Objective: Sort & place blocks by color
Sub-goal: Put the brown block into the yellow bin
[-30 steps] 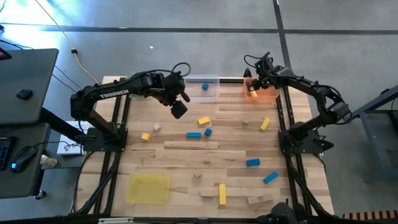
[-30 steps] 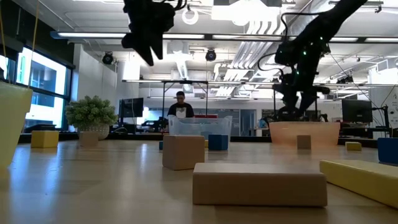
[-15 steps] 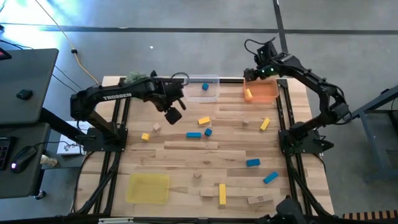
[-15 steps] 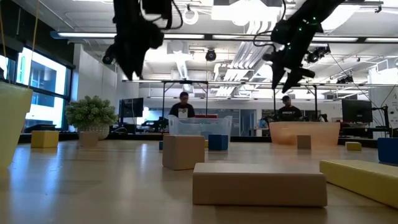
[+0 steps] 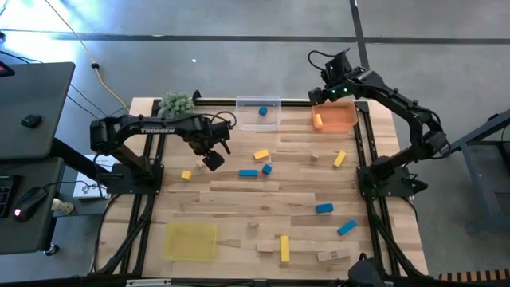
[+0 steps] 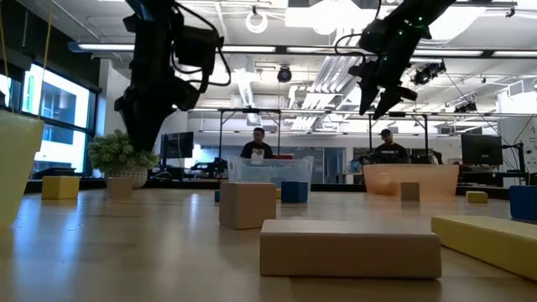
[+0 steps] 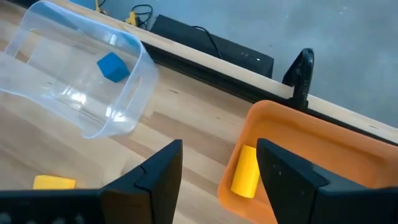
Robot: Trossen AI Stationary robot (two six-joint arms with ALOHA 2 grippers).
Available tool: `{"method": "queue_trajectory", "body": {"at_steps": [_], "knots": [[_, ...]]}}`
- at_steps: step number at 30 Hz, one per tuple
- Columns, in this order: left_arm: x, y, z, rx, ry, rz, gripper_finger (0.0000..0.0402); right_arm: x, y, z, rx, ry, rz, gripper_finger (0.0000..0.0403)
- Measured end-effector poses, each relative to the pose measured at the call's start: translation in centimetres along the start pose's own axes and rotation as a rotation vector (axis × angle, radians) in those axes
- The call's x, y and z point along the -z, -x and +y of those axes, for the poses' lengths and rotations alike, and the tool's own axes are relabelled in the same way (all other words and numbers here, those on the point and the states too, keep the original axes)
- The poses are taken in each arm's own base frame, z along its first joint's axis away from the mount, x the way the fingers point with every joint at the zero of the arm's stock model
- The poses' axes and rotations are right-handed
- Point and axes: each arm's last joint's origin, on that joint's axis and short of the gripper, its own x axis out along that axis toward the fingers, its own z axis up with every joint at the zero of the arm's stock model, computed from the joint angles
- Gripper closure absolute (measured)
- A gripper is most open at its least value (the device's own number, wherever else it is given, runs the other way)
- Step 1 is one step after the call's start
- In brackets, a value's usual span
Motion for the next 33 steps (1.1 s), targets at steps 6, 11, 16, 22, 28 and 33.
{"method": "queue_trajectory", "body": {"at_steps": [6, 11, 16, 22, 28, 33], "knots": [[0.7, -1.8, 0.3, -0.010, 0.019, 0.021, 0.0181, 0.1, 0.0, 0.5, -0.005, 0.004, 0.002, 0.0208], [1.3, -2.9, 0.6, -0.023, 0.029, 0.046, 0.0181, 0.2, 0.0, 0.8, -0.010, 0.005, 0.004, 0.0208], [1.5, -3.9, 0.7, -0.007, 0.030, 0.040, 0.0181, 0.2, 0.0, 0.8, -0.009, 0.004, 0.005, 0.0208], [2.0, -5.1, 0.8, -0.003, 0.056, 0.032, 0.0181, 0.2, 0.0, 0.8, -0.009, 0.004, 0.006, 0.0208], [2.1, -5.7, 0.9, 0.004, 0.057, 0.017, 0.0195, 0.2, 0.0, 0.8, -0.014, -0.013, 0.008, 0.0208], [2.1, -5.7, 0.9, 0.004, 0.053, 0.018, 0.0255, 0.3, 0.0, 0.8, -0.042, -0.015, 0.016, 0.0208]]}}
